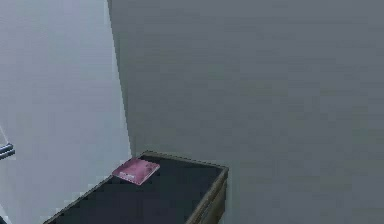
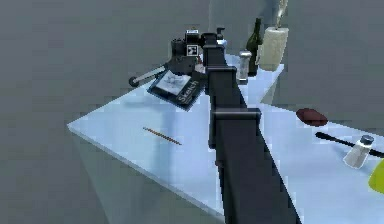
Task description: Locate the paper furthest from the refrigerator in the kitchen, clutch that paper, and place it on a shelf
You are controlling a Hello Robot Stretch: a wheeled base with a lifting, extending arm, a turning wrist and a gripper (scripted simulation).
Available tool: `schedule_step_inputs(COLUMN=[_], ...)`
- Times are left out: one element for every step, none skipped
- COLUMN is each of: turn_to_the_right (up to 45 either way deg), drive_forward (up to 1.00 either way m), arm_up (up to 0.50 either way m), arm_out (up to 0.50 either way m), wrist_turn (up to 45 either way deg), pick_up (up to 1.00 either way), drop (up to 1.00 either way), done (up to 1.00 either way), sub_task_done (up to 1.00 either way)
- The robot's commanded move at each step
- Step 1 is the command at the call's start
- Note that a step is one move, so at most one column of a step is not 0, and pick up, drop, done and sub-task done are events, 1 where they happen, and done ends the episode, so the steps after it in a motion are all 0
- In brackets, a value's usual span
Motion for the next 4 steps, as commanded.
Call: schedule_step_inputs(turn_to_the_right=[0.0,0.0,0.0,0.0], drive_forward=[0.00,0.00,0.00,0.00], arm_up=[0.00,0.00,-0.14,0.00], arm_out=[0.00,0.00,0.00,0.00], wrist_turn=[45.0,3.0,0.0,0.0], pick_up=[0.00,0.00,0.00,1.00], drop=[0.00,0.00,0.00,0.00], done=[0.00,0.00,0.00,0.00], sub_task_done=[0.00,0.00,0.00,0.00])
